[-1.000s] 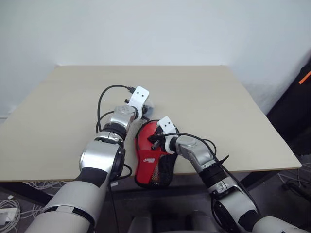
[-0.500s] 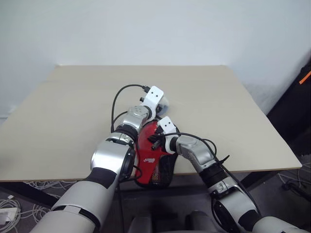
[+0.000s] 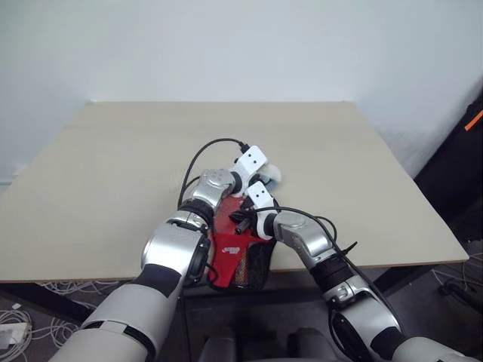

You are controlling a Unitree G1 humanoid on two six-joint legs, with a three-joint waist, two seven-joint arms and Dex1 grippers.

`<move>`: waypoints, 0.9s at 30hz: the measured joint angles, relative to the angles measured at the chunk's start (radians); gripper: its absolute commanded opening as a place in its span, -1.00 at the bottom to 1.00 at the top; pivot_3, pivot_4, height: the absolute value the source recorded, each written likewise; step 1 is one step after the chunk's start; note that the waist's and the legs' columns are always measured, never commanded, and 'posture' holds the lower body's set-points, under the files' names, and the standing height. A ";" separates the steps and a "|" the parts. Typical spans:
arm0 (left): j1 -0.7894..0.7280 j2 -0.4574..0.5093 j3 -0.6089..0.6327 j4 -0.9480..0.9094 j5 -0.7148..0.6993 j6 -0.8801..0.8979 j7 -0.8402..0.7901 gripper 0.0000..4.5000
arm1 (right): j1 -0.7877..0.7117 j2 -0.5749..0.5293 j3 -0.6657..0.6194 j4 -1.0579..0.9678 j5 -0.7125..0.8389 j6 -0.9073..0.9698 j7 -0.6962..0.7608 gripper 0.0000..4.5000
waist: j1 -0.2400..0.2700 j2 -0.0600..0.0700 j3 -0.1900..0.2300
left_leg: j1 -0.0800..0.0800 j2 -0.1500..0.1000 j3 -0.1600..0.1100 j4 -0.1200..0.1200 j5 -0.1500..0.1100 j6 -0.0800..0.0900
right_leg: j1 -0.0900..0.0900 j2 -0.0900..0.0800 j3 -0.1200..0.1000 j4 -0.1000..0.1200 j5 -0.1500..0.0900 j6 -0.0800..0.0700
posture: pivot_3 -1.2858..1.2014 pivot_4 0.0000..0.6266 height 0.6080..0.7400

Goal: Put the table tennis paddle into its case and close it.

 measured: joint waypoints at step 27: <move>0.018 0.149 -0.064 -0.038 0.017 -0.110 -0.446 0.72 | -0.005 0.008 0.009 0.018 -0.001 -0.011 0.009 -0.87 | -0.006 0.000 0.000 | 0.000 0.000 0.000 0.000 0.000 0.000 | 0.000 0.000 0.000 0.001 0.000 0.000 | 0.03 -1.00 1.00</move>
